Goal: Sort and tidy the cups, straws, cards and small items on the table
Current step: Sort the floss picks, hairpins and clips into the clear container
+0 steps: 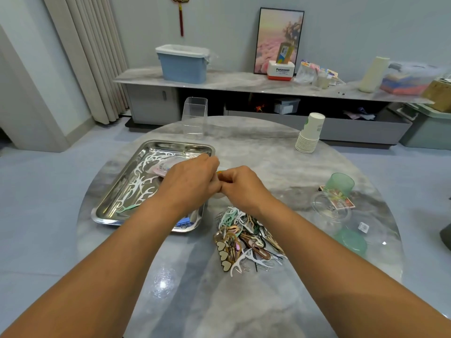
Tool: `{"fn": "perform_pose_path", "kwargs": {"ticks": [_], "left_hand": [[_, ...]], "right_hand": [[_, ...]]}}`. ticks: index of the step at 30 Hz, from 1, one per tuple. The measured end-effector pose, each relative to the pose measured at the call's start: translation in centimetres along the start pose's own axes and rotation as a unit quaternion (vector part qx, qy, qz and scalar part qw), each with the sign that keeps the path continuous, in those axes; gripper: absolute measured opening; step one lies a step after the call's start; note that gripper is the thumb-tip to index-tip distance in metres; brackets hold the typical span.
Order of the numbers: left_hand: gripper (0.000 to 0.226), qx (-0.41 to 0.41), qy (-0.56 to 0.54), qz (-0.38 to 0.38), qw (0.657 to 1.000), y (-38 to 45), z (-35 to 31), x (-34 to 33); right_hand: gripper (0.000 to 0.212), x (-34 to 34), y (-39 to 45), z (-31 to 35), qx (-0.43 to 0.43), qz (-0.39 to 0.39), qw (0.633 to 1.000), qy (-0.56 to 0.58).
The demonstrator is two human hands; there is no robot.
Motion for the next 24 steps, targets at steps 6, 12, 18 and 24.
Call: {"fn": "perform_pose_path", "kwargs": {"ticks": [6, 12, 18, 24], "left_hand": [[0.018, -0.044, -0.039, -0.009, 0.998, 0.1, 0.0, 0.6], [0.017, -0.074, -0.068, -0.012, 0.995, 0.1, -0.5, 1.3], [0.080, -0.063, -0.212, -0.027, 0.975, 0.2, 1.8, 3.3], [0.036, 0.035, -0.471, -0.040, 0.881, 0.4, 3.5, 3.0]], "right_hand": [[0.041, 2.6, 0.0, -1.0, -0.031, -0.173, 0.983, -0.059], [0.014, 2.4, 0.7, -1.0, -0.010, -0.094, 0.983, 0.155], [0.023, 4.3, 1.3, 0.2, -0.030, -0.154, 0.920, 0.359], [0.019, 6.5, 1.5, 1.6, 0.014, -0.108, 0.948, 0.300]]}}
Point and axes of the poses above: each hand's wrist, its own y-axis towards the middle knuckle, its own x-axis out of the back of the hand, z = x × y, the point moved 5 cm from there along y, towards the middle knuckle, and after that the axes turned 3 degrees about x, right-handed, at the moved point
